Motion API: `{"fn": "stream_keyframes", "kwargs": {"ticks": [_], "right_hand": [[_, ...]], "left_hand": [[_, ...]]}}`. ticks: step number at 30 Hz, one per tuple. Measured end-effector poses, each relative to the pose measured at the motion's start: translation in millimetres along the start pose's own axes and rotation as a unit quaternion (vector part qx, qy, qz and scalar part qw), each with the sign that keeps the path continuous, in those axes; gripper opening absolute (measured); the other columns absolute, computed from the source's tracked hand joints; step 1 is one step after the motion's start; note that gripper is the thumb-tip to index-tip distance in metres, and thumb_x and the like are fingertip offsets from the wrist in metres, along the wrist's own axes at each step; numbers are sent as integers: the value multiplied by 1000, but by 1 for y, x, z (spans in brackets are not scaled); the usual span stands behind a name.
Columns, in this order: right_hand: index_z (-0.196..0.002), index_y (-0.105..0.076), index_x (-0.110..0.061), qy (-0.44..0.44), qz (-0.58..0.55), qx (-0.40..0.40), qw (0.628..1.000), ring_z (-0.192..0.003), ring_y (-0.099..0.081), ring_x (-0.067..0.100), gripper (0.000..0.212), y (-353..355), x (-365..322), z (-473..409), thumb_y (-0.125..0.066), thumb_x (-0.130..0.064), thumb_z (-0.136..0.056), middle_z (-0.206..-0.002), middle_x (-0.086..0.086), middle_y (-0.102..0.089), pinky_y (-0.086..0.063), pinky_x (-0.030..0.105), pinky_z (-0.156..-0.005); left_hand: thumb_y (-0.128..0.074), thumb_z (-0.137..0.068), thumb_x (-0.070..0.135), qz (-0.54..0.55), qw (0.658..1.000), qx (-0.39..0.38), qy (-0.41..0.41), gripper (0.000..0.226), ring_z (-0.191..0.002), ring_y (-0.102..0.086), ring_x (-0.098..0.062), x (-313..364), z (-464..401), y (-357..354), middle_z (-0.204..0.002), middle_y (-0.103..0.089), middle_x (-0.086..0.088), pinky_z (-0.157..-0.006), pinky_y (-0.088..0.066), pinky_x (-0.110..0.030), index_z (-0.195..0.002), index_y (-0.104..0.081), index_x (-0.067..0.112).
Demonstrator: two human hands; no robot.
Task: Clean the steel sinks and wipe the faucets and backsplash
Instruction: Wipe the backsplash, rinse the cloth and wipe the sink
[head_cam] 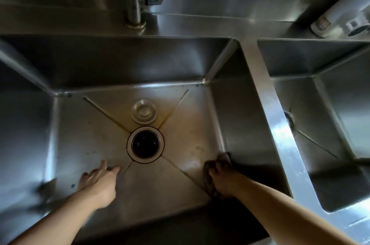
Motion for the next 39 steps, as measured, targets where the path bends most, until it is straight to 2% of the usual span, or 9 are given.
{"fn": "stream_keyframes", "kwargs": {"ticks": [2, 6, 11, 16, 22, 28, 34, 37, 39], "right_hand": [[-141, -35, 5, 10, 28, 25, 999, -131, -25, 43, 56, 21, -1, -3, -48, -26, -96, -146, 18, -25, -11, 58, -114], [-139, -27, -6, -47, -6, 86, 995, -130, -29, 39, 67, 46, 1, -19, -61, -31, -86, -144, 20, -23, -18, 48, -114], [-139, -26, -9, -69, -26, 130, 989, -133, -28, 39, 79, 59, 2, -32, -66, -42, -80, -144, 21, -24, -12, 48, -117], [-137, -31, -7, -137, -100, 240, 956, -131, -32, 38, 49, 93, 8, -58, -44, -31, -96, -142, 18, -30, -23, 45, -112], [-145, -17, 0, -155, -143, 293, 933, -134, -27, 40, 65, 147, 17, -91, -48, -30, -96, -145, 23, -26, -22, 45, -113], [-143, -24, 1, -110, -153, 376, 907, -134, -27, 38, 55, 200, 32, -117, -42, -23, -96, -145, 23, -26, -18, 42, -114], [-148, -18, -5, -73, -125, 368, 919, -139, -18, 40, 65, 210, 38, -121, -48, -24, -94, -152, 23, -14, -24, 40, -111], [-137, -43, 6, -64, -79, 396, 913, -132, -29, 54, 80, 203, 40, -118, -75, -26, -71, -143, 34, -32, -35, 53, -104], [-143, -30, 7, -59, -61, 398, 913, -140, -11, 53, 81, 203, 41, -122, -66, -26, -80, -150, 33, -19, -16, 52, -115]], "left_hand": [[-40, -91, 9, -12, 1000, 7, -7, 67, -131, -41, -22, 2, -5, 1, -157, -12, -5, -104, -36, -34, -150, -19, 31], [-40, -90, 9, -19, 999, 49, 5, 63, -127, -44, -21, 1, -12, 9, -148, -31, 0, -102, -39, -33, -148, -24, 30], [-45, -91, 15, 14, 994, 104, 19, 62, -129, -41, -20, -2, -26, 28, -150, -25, 2, -100, -41, -33, -148, -23, 26], [-46, -88, 14, 79, 981, 175, -11, 57, -123, -42, -19, 4, -48, 54, -141, -28, 8, -92, -44, -35, -139, -29, 32], [-47, -88, 19, 57, 980, 189, -8, 48, -118, -43, -18, 8, -66, 60, -140, -29, 8, -91, -43, -30, -132, -40, 37], [-47, -91, 27, 44, 970, 238, 25, 34, -116, -48, -17, 16, -71, 87, -129, -42, 4, -84, -46, -29, -124, -44, 27], [-68, -78, 43, 126, 948, 292, -30, 68, -123, -39, -21, 45, -88, 126, -132, -33, 2, -89, -45, -33, -135, -33, 31], [-74, -69, 50, 115, 956, 268, -24, 86, -125, -33, -22, 61, -101, 129, -135, -30, 2, -95, -40, -35, -140, -28, 31], [-76, -66, 52, 109, 959, 261, -8, 92, -125, -32, -24, 65, -108, 129, -134, -32, 0, -95, -38, -36, -141, -27, 30]]}}
Point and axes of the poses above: each hand's wrist, its own z-axis away from the middle knuckle, its own y-axis out of the back of the hand, x = y × z, the point moved 5 cm from there along -z, towards the middle knuckle
